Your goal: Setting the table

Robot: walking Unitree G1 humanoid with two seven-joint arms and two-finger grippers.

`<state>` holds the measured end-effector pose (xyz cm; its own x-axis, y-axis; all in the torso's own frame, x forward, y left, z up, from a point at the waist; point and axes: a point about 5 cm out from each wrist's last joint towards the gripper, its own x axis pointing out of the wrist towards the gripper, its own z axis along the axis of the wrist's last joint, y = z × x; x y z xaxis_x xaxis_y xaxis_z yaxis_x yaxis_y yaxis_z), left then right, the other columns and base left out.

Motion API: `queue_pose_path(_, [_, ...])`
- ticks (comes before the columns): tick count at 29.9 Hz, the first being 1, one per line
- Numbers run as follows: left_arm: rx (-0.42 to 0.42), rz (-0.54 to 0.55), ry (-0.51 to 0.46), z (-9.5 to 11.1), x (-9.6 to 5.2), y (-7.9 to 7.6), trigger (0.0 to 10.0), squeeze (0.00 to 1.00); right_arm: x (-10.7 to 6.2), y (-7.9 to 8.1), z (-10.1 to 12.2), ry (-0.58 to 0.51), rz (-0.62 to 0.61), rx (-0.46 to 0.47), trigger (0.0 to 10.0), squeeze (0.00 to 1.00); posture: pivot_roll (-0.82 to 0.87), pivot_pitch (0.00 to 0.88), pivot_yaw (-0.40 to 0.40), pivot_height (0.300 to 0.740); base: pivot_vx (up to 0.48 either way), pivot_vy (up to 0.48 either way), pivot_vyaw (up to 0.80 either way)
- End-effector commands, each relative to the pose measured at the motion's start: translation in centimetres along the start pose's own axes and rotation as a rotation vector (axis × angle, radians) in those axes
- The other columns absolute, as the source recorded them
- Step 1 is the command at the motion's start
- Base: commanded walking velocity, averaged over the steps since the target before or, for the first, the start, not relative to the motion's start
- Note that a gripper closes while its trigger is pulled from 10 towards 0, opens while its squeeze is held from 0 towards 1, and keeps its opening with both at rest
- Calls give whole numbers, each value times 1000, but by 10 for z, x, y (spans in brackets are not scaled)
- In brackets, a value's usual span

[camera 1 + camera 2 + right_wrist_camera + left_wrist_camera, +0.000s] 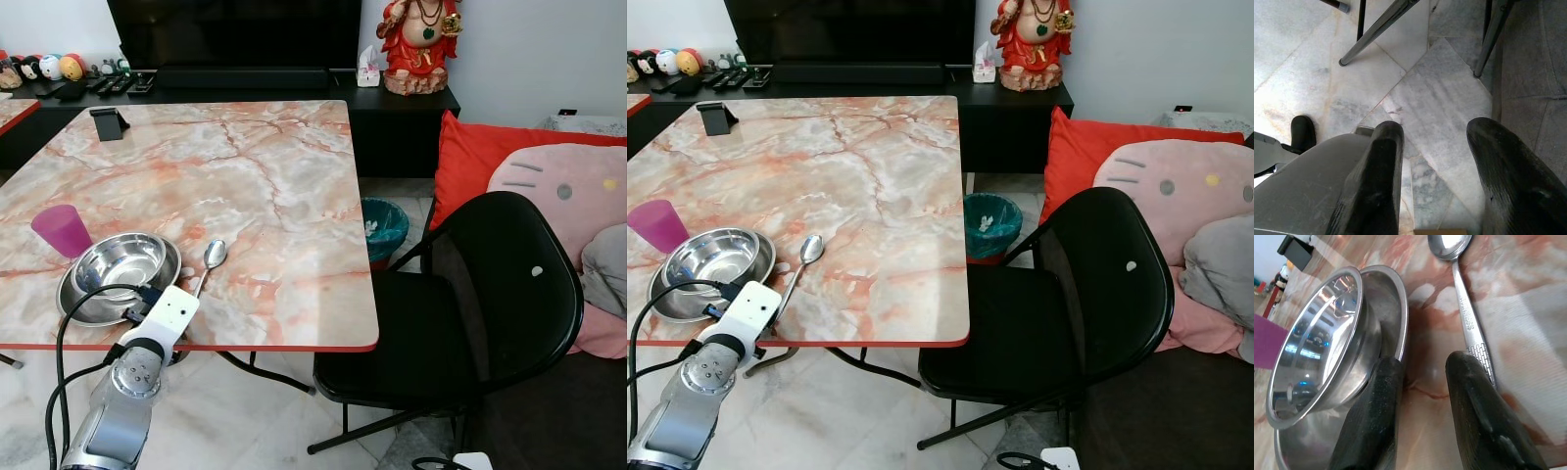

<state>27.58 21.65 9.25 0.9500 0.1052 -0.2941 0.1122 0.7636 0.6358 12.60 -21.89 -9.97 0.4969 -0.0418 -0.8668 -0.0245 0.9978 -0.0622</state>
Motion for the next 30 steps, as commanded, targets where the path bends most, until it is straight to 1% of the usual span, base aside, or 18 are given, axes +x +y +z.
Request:
queue_pose_path(1, [47,1,-29,6,-1,1,10000,0,0,1,0,2,2,7,10000,0,5,0,23,732,0,0,0])
queue_pose_path(5, [101,10,-46,9,-1,2,10000,0,0,1,0,1,4,9,10000,0,6,0,22,732,0,0,0])
queue_pose_path(8, [122,13,-49,10,-1,2,10000,0,0,1,0,1,4,11,10000,0,6,0,22,732,0,0,0])
queue_pose_path(10, [175,19,-56,11,-1,2,10000,0,0,2,0,0,4,14,10000,0,6,0,23,732,0,0,0])
queue_pose_path(13, [199,11,-62,11,-2,0,10000,0,0,2,0,-1,6,16,10000,0,6,0,23,732,0,0,0])
queue_pose_path(23, [224,-3,-65,12,-2,-1,10000,0,0,2,0,0,8,16,10000,0,6,0,23,732,0,0,0])
queue_pose_path(30, [257,-34,-65,11,-2,-6,10000,0,0,2,0,1,8,15,10000,0,7,0,23,732,0,0,0])
